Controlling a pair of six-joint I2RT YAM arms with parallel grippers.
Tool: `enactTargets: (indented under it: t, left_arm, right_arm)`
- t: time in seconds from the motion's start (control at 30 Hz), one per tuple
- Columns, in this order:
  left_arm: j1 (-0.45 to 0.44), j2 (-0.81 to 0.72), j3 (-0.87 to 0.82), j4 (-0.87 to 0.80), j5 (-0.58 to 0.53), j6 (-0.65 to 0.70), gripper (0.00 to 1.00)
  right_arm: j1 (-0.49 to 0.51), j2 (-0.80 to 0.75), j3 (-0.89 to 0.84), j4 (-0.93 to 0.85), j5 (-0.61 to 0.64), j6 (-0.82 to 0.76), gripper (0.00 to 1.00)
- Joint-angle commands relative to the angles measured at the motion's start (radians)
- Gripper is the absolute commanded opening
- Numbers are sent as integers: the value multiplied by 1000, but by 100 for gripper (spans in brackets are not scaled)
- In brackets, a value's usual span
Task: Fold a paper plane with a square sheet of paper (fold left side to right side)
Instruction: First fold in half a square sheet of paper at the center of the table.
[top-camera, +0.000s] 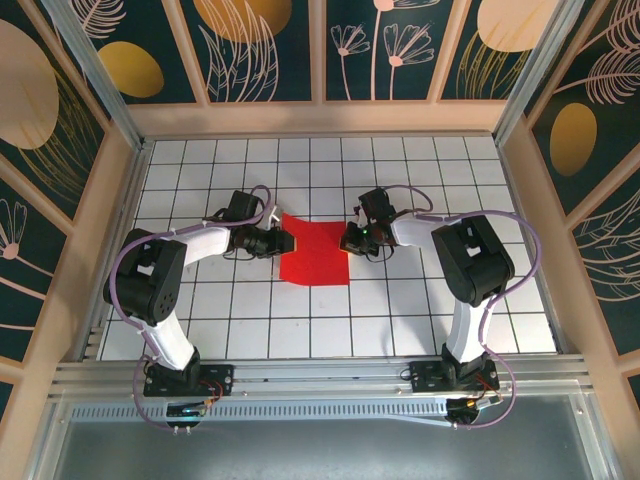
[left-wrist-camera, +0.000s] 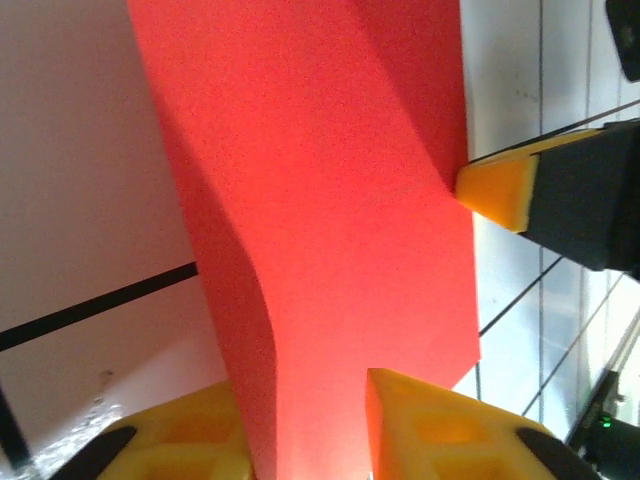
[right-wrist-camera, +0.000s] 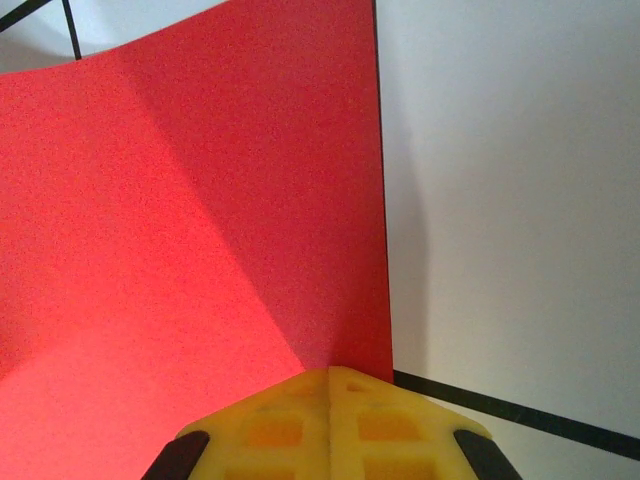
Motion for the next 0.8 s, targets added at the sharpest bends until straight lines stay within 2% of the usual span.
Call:
enactTargets:
  t: [0.0,0.13,0.3,0.77]
  left_arm:
    - [-2,-29,14,62,74,-38,36]
    - [-2,-39,2,116,114,-78,50]
    - [-2,-38,-2,147,152,-101,61]
    - [-13,-72,11,192,201,-144,72]
  right_arm:
    - [12,31,-10,-70,69,-26,0]
    - [13,35,-10,-72,74,-27,0]
    - [21,37,-4,-70,78,-23,0]
    - [32,43,4,-80,96,-27,2]
